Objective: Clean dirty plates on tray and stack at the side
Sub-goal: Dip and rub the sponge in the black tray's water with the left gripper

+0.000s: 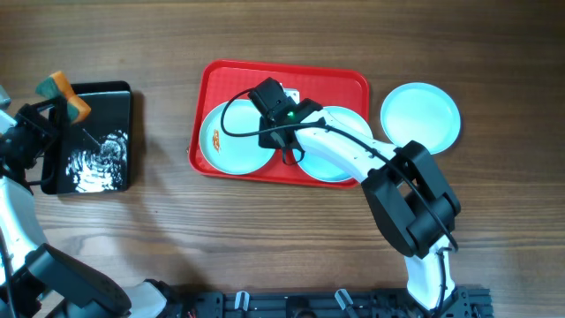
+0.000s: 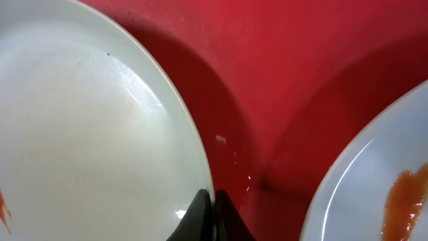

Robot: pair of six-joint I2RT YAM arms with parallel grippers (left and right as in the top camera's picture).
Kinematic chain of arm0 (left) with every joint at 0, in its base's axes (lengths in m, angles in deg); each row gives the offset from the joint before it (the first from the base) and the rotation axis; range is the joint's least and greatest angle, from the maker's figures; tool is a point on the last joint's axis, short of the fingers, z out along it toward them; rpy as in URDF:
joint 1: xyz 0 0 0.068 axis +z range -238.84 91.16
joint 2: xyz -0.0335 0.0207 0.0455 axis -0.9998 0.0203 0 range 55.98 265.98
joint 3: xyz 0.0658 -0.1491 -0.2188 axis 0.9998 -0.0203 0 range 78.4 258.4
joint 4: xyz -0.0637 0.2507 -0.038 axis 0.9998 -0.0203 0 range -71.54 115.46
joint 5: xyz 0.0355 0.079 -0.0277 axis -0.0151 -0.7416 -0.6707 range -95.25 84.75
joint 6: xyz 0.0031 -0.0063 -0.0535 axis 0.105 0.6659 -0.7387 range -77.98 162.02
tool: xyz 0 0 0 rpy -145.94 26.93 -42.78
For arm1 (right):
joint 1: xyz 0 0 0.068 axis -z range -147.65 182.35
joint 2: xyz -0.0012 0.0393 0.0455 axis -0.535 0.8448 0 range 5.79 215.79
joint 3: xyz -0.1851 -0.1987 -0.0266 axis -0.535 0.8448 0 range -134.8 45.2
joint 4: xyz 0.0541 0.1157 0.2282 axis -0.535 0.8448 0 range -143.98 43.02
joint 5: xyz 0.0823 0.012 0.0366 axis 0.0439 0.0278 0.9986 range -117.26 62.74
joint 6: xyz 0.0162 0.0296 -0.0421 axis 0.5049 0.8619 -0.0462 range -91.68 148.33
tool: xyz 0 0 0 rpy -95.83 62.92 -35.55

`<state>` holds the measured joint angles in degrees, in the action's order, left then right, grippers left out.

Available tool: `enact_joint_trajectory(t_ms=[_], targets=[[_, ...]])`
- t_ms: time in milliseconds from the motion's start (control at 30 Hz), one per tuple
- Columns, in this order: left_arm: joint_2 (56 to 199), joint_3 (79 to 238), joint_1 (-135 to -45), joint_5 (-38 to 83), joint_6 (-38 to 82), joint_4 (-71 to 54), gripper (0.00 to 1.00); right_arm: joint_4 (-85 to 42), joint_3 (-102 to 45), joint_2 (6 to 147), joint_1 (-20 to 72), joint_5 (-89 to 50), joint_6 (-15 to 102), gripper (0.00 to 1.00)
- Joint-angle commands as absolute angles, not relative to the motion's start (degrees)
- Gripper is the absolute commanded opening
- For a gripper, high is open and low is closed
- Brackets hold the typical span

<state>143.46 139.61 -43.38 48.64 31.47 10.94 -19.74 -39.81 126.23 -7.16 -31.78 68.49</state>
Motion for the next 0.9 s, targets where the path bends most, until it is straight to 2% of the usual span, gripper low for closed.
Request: enact_joint_trajectory(t_ms=[0,300,367,433,500,567,633,667,733,800,867], targets=[[143.9,139.9,-43.3,48.7,32.8,11.1,0.04,-19.9,-39.6,125.6,-7.4,-31.7,67.4,0.04],[143.9,139.9,-43.3,48.8,32.8,11.7,0.04,-19.9,-39.6,125.6,-7.4,-31.7,67.4,0.04],[143.7,139.9,-43.3,57.5,32.5,18.0,0.04,-19.8,-39.6,125.6,-7.4,-31.7,67.4,0.04],[143.7,139.9,-43.3,60.5,29.5,23.0,0.04,-19.9,-39.6,125.6,-7.4,-31.8,67.3,0.04],[143.8,139.9,-43.3,55.3,30.8,21.0,0.04,-19.9,-39.6,125.6,-7.4,-31.8,67.4,0.04],[144.6,139.0,-43.7,38.0,39.1,11.2,0.04,-20.1,-39.6,125.6,-7.4,-31.8,67.4,0.04],[146.8,136.9,-44.1,29.2,43.3,8.5,0.04,-20.1,-39.6,125.6,-7.4,-31.7,67.4,0.04],[147.8,136.7,-43.9,31.0,43.3,8.0,0.04,-20.1,-39.6,125.6,-7.4,-31.7,67.3,0.04],[147.2,137.1,-43.9,45.6,42.5,12.5,0.04,-19.8,-39.6,125.6,-7.4,-31.7,67.4,0.04],[145.3,138.0,-44.0,57.1,34.9,21.5,0.04,-19.6,-39.6,125.6,-7.4,-31.7,67.4,0.04],[142.7,138.0,-44.0,59.5,27.6,29.1,0.04,-19.7,-39.6,125.6,-7.4,-31.8,67.4,0.05]])
